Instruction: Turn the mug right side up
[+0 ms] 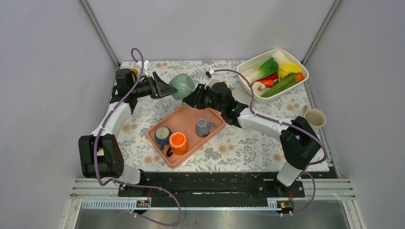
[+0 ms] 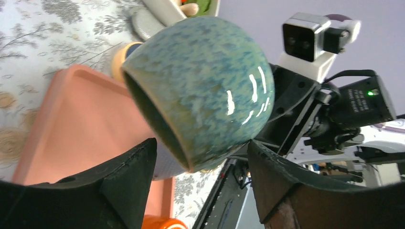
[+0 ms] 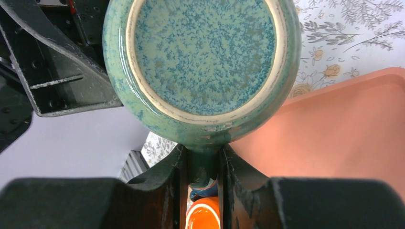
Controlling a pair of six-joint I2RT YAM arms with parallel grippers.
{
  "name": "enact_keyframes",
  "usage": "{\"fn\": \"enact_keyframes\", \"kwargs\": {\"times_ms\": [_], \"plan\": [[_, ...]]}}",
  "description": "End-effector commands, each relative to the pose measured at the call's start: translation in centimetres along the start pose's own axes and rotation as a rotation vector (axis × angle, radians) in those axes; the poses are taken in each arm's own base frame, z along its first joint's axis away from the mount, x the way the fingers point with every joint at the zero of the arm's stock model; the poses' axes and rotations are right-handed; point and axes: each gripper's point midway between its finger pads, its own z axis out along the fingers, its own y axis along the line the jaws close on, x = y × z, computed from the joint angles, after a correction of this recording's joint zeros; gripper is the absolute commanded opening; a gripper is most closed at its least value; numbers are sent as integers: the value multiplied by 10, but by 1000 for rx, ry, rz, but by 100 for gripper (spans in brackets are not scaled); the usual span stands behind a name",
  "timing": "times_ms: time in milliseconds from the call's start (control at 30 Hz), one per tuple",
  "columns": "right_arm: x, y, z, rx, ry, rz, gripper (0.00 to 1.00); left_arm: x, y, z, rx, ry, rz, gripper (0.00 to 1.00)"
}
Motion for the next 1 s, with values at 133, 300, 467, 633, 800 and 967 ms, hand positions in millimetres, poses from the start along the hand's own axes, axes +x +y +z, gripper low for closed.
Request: {"fn": "enact_keyframes", "kwargs": {"times_ms": [133, 300, 467, 633, 800, 967], "plan": [[-54, 91, -11, -343, -144, 22, 0, -11, -67, -1, 239, -31, 66, 56], [-43, 95, -1, -380, -90, 60, 0, -9, -84, 0, 278, -25, 104, 22], [-32, 84, 5, -344, -54, 83, 14, -10, -68, 3, 181, -16, 162, 0], [-20, 58, 5, -212, -15, 54, 76, -22, -13, -15, -233, -20, 406, 0], [-15, 42, -3, -120, 12, -9, 100, -49, 36, -59, -617, 27, 710, 0], [-13, 32, -16, -34, 36, -91, 99, -49, 95, -102, -791, 300, 774, 0]]}}
